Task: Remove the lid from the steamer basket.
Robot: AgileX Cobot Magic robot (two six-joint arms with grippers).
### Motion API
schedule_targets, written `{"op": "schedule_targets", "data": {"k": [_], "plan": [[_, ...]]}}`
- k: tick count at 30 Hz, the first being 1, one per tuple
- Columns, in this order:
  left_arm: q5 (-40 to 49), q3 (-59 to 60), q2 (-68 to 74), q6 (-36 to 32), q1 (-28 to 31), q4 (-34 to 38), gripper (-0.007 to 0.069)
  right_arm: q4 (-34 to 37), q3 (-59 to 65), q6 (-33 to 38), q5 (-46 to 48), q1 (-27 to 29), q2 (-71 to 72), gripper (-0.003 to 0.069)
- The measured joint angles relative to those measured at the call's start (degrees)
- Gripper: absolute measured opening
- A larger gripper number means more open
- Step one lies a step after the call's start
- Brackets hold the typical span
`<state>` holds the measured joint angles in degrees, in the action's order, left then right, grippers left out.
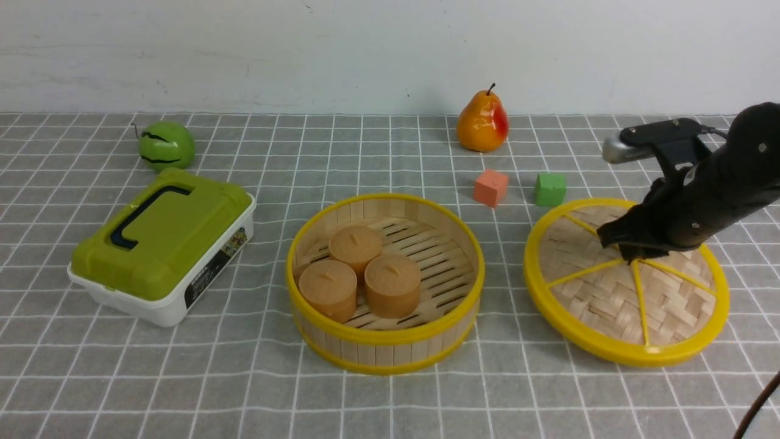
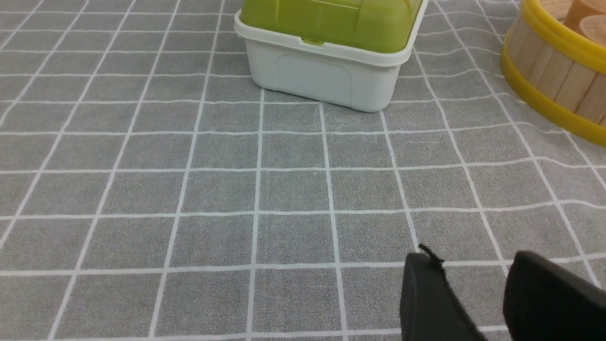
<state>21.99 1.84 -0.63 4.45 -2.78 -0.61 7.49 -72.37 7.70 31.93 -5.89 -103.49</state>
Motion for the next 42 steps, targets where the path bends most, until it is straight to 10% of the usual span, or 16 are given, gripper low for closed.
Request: {"op": "schedule_targets", "data": {"k": [8,15,22,28,35,42], "plan": [[0.00,0.00,0.00,0.00,0.00,0.00,0.0239,2.67,0.00,0.00,-0.93,0.00,-3.65,0.0138],[0.00,0.00,0.00,0.00,0.00,0.00,0.0239,6.19,-2.31,0.35,4.59,0.09,1.34,0.0440],[0.00,0.00,0.00,0.00,0.00,0.00,0.0239,6.47,-3.31,3.98,9.59,0.09,21.68,0.0518],[0.00,0.00,0.00,0.00,0.00,0.00,0.0239,5.29,2.07,4.38,11.42,0.09,42.88,0.0422],[0.00,0.00,0.00,0.00,0.00,0.00,0.0239,2.57,16.20,4.57,7.91,0.09,63.97,0.0046],[0.00,0.00,0.00,0.00,0.00,0.00,0.0239,2.57,23.69,4.57,6.32,0.09,73.02,-0.0022]]}}
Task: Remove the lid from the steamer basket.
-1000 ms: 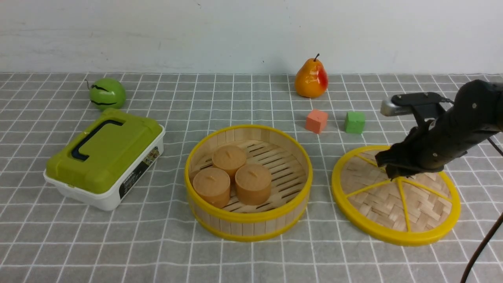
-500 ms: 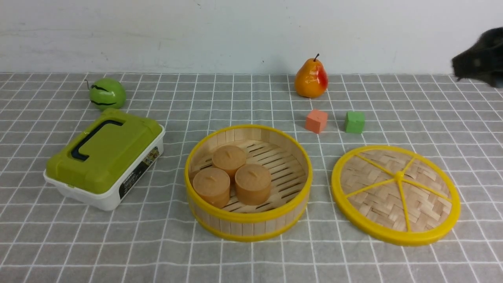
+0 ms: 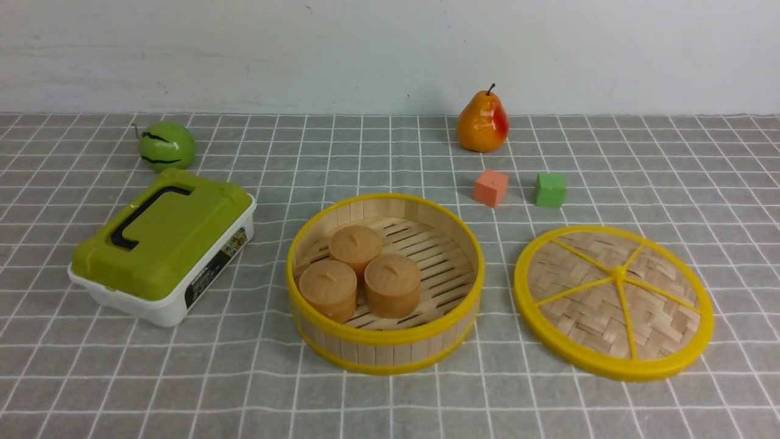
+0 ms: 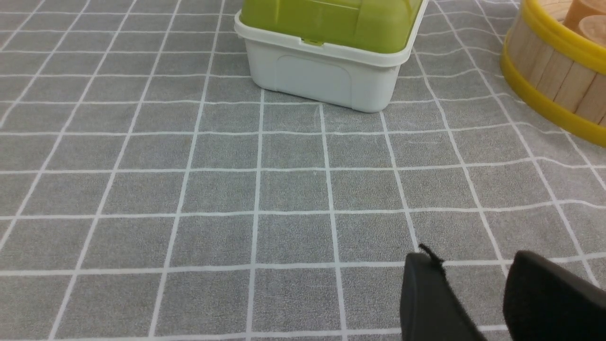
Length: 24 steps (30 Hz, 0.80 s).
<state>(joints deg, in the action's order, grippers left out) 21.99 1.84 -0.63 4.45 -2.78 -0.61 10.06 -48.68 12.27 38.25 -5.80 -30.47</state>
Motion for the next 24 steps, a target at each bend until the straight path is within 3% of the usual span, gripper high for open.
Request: {"op": "schedule_targets", "data": {"k": [13,19,24], "plan": [[0.00,0.00,0.00,0.00,0.00,0.00,0.0239,-0.02,1.65,0.00,2.21,0.00,2.55,-0.0021],[0.00,0.00,0.00,0.00,0.00,0.00,0.0239,-4.26,3.65,0.00,3.46,0.05,3.00,-0.0016],[0.00,0.00,0.00,0.00,0.00,0.00,0.0239,-4.04,8.80,0.00,-1.17,0.05,5.21,-0.0011]]}}
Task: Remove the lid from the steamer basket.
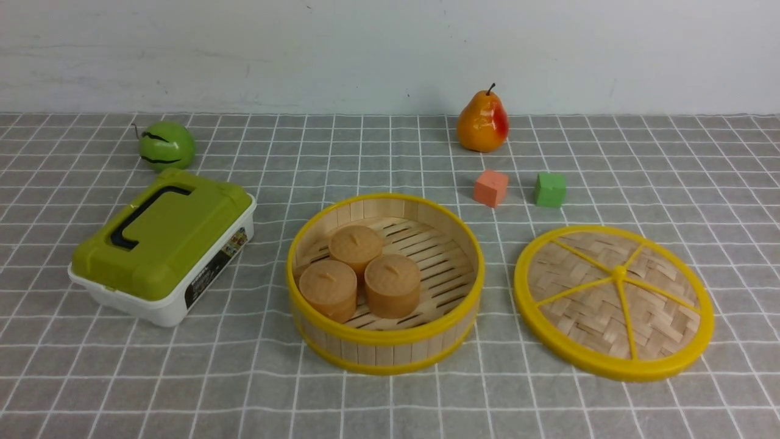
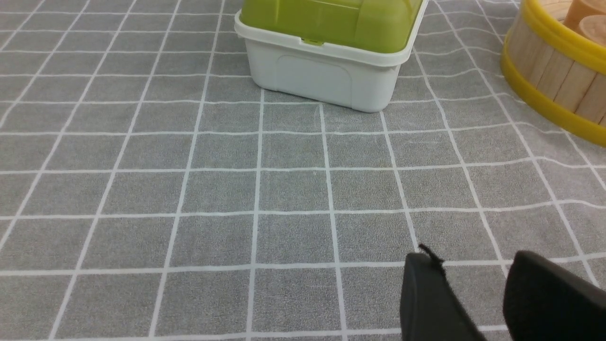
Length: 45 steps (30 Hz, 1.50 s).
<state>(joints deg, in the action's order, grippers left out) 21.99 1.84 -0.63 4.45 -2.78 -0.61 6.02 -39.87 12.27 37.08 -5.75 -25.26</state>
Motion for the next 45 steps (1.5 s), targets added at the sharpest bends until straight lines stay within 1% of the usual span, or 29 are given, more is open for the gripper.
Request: {"op": "schedule_targets", "data": {"k": [2,4,8,10,13,16,20,26,34,45], "plan": [[0.00,0.00,0.00,0.00,0.00,0.00,0.0239,0.07,4.95,0.00,-5.17,0.00,1.48,-0.0008],[0.00,0.00,0.00,0.00,0.00,0.00,0.0239,0.19,7.23,0.00,-7.35,0.00,2.55,-0.0007],[0.00,0.00,0.00,0.00,0.00,0.00,0.0239,-1.59,17.75,-0.70,-13.05,0.02,9.85,-0.0006],[0.00,0.00,0.00,0.00,0.00,0.00,0.0239,-3.47,22.08,-2.60,-13.94,0.43,13.30,-0.0003],[0.00,0.00,0.00,0.00,0.00,0.00,0.0239,-6.02,28.42,-9.03,-14.88,2.46,18.22,-0.0001],[0.00,0.00,0.00,0.00,0.00,0.00,0.0239,-6.46,34.37,-14.22,-15.99,5.02,22.27,-0.0001],[0.00,0.00,0.00,0.00,0.00,0.00,0.0239,-6.73,40.28,-16.19,-19.53,6.25,25.58,-0.0001],[0.00,0.00,0.00,0.00,0.00,0.00,0.0239,-6.89,41.35,-16.39,-20.58,6.32,25.82,0.0001],[0.05,0.00,0.00,0.00,0.00,0.00,0.0239,-6.89,41.17,-16.45,-16.43,5.31,25.82,0.0006],[0.05,0.00,0.00,0.00,0.00,0.00,0.0239,-6.89,41.08,-16.45,-15.78,5.31,25.82,0.0021]]}}
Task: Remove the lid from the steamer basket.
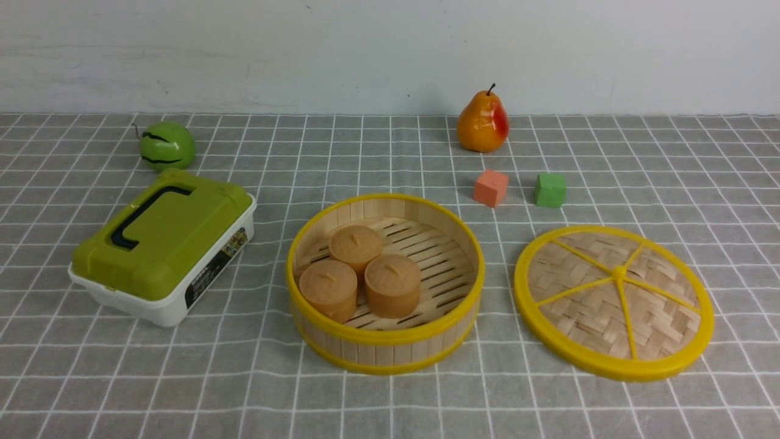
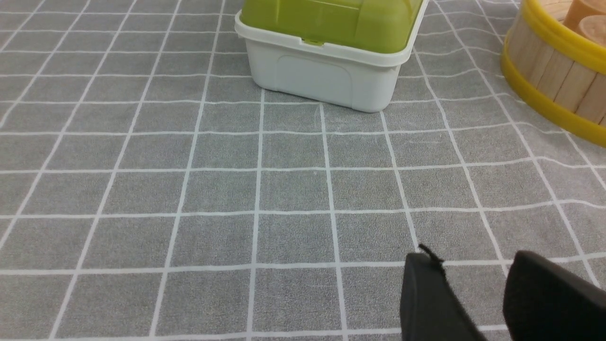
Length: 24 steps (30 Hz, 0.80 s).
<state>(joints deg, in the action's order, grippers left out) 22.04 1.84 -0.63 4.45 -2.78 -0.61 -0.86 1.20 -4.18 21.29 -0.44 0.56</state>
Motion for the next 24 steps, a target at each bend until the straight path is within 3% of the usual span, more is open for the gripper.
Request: {"op": "schedule_targets", "data": {"k": [24], "plan": [[0.00,0.00,0.00,0.00,0.00,0.00,0.0239,0.00,0.00,0.00,0.17,0.00,0.00,0.0046]]}}
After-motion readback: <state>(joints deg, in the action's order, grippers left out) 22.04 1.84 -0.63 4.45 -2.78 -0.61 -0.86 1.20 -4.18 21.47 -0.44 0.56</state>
